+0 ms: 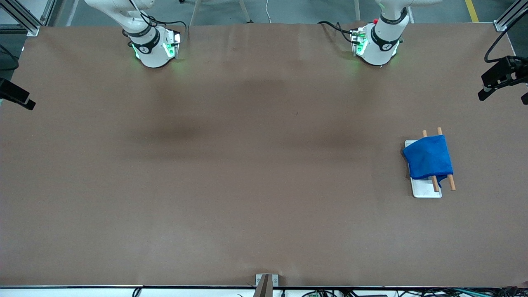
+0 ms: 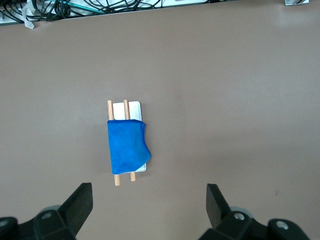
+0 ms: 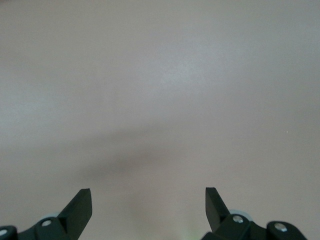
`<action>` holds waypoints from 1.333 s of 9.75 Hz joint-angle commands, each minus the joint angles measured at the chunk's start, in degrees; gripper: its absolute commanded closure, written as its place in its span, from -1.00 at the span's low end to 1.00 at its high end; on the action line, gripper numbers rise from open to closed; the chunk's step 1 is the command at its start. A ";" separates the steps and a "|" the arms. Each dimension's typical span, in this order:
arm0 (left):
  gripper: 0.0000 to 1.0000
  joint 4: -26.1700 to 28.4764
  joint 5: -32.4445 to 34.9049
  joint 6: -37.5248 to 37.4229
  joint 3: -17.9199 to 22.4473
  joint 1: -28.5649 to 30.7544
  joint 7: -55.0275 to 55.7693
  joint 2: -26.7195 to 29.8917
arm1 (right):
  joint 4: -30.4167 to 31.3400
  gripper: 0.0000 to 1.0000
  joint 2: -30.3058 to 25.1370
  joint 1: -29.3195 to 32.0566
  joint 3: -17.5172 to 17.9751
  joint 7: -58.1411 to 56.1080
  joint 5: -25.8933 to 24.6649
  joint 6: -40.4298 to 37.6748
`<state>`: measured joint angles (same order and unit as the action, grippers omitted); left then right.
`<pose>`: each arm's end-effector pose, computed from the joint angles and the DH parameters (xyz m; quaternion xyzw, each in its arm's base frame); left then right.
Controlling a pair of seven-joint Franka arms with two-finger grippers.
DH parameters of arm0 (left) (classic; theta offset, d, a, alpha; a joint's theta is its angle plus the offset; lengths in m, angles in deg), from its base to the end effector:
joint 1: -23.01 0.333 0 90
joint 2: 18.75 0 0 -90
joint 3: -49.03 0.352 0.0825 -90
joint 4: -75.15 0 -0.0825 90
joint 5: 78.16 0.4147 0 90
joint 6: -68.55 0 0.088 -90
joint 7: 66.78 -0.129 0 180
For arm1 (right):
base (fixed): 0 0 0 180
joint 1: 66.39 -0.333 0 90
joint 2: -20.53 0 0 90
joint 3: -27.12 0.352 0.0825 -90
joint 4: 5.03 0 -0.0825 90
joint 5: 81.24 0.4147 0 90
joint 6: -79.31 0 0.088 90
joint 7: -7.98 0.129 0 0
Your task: Right arm passes towel to left arm to hang
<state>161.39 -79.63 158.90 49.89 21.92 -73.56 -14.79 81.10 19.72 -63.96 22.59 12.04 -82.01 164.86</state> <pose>0.5631 -0.0052 0.7120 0.9955 -0.0618 0.0710 0.0093 0.5681 -0.0716 0.6735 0.9953 -0.0965 0.0018 0.0062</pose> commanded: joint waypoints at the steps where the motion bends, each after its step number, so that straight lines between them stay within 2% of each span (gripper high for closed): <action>1: -1.00 -3.09 1.21 -5.44 -0.25 -0.41 0.63 -2.55 | -0.09 -1.00 -0.16 0.38 0.50 -0.28 -0.46 0.40; 4: -1.00 -2.40 0.42 -8.87 0.19 -1.11 0.99 -2.20 | -0.09 -1.00 -0.16 0.38 0.50 -0.19 -0.46 0.49; 13: -1.00 0.33 0.95 -5.72 -0.07 -1.11 1.60 -1.94 | 0.00 -1.00 -0.16 0.38 0.50 -0.19 -0.37 1.02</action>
<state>159.37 -79.60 152.10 49.88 21.04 -73.07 -16.66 81.11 19.72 -63.95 22.66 12.04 -82.01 165.61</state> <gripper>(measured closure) 0.000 0.000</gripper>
